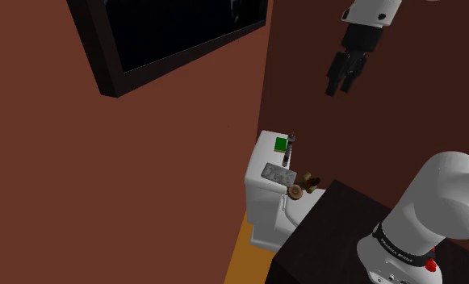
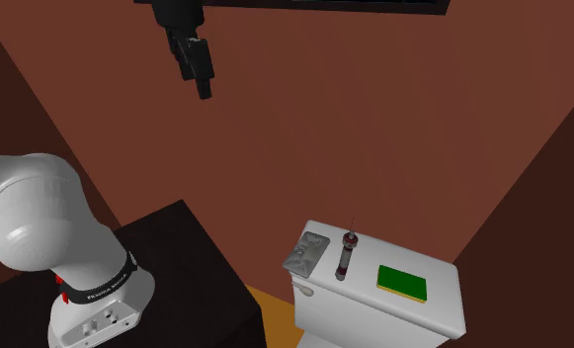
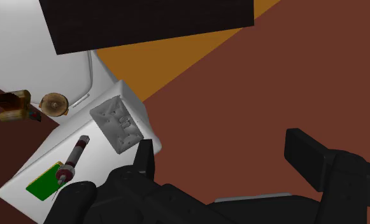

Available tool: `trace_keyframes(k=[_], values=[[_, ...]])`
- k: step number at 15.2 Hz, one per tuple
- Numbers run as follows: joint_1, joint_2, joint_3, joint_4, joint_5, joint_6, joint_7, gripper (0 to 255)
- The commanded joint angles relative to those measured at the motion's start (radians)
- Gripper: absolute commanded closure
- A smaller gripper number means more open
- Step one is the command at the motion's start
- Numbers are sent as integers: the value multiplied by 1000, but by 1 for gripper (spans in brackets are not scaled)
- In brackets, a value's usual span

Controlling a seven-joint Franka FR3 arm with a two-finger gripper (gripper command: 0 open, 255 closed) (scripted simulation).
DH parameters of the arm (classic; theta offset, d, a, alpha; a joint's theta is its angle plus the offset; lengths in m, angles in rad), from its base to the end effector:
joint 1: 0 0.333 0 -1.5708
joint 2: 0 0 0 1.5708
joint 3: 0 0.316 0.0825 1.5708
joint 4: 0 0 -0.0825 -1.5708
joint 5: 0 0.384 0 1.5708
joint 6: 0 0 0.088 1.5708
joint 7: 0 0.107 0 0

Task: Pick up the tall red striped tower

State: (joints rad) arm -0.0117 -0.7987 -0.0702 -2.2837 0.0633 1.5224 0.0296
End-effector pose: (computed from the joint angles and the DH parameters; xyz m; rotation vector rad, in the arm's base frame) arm 0.2979 -0.0257 0.6239 -3.0253 0.1317 -0.0576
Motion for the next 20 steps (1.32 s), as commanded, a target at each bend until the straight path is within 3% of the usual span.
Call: trace_keyframes(k=[1,11,20], values=[[0,0,0,0,0,0,0,0],[-4,252,-156,-27,-77,192,-233,0],[0,569,-276,57,-75,344,-446,0]])
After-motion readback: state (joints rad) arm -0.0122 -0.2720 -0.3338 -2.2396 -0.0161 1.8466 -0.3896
